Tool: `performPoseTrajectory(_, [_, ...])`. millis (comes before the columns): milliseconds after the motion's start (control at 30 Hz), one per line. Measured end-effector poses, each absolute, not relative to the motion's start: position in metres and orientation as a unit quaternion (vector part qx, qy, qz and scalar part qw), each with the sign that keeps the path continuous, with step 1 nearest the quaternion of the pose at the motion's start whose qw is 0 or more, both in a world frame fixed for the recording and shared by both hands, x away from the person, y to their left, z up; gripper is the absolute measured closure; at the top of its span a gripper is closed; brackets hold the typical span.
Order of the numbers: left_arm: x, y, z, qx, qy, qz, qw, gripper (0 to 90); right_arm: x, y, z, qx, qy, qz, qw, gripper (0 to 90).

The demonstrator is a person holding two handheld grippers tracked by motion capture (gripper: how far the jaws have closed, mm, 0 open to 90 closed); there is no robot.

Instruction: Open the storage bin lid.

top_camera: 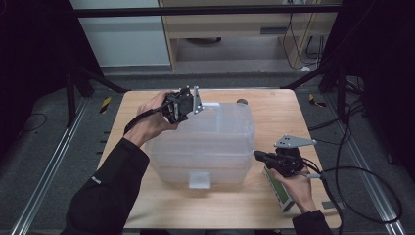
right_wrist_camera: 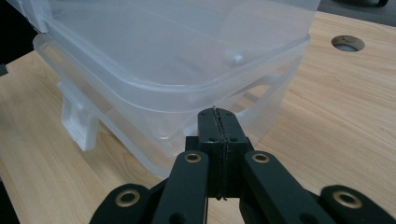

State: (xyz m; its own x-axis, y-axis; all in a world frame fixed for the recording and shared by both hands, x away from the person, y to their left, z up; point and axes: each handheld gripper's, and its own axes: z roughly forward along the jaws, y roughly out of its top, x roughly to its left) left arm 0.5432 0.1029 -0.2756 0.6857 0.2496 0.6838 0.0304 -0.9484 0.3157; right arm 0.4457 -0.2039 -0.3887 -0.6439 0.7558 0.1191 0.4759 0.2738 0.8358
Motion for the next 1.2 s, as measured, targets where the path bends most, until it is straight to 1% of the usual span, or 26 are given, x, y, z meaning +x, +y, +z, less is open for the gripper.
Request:
performPoseTrajectory(567, [0.545,0.105,-0.275,0.908,0.091,0.378,0.155,67.5,0.446,-0.201,-0.388,0.388,0.786,0.455,0.154,90.0])
performPoseTrajectory(900, [0.537,0.113,-0.269,0.909,0.093,0.371,0.168,61.1,0.447,-0.202,-0.387,0.385,0.786,0.458,0.154,90.0])
performPoseTrajectory(1200, [0.525,0.137,-0.261,0.895,0.127,0.372,0.212,59.0,0.447,-0.202,-0.387,0.386,0.786,0.457,0.154,90.0])
